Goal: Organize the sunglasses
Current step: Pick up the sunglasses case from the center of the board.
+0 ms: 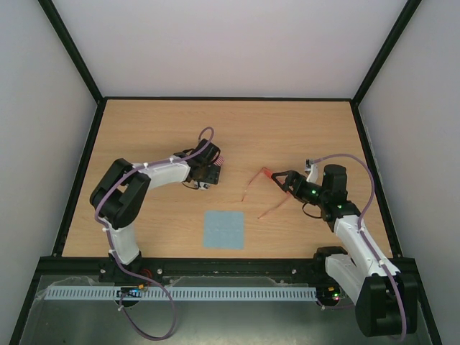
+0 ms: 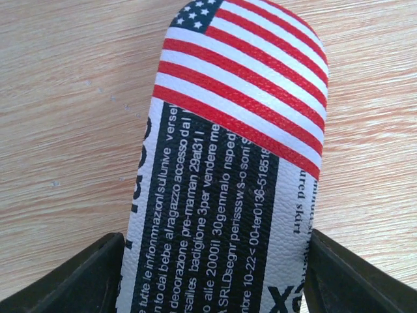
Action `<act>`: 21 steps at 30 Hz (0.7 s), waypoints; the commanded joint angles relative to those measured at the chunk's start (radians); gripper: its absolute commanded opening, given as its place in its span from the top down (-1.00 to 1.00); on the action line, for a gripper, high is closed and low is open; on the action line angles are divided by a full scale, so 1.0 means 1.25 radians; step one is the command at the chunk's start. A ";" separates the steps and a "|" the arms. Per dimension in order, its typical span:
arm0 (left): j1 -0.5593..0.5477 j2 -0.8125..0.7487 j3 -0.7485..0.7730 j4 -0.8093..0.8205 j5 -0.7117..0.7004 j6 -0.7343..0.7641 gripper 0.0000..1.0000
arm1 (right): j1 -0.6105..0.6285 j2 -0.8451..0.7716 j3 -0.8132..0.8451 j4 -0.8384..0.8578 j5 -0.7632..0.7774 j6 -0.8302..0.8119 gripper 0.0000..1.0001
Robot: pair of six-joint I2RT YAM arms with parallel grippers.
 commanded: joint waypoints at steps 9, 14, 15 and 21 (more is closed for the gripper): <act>0.007 -0.148 -0.055 0.012 0.084 -0.042 -0.24 | 0.009 0.003 -0.013 0.048 -0.056 0.038 -0.97; 0.028 -0.274 -0.145 0.080 0.220 -0.084 -0.18 | 0.037 -0.005 -0.024 0.107 -0.091 0.095 -0.97; 0.037 -0.302 -0.169 0.103 0.271 -0.099 -0.18 | 0.048 -0.004 -0.025 0.127 -0.100 0.112 -0.98; 0.084 -0.450 -0.336 0.310 0.513 -0.233 -0.19 | 0.148 0.026 -0.021 0.264 -0.123 0.207 -1.00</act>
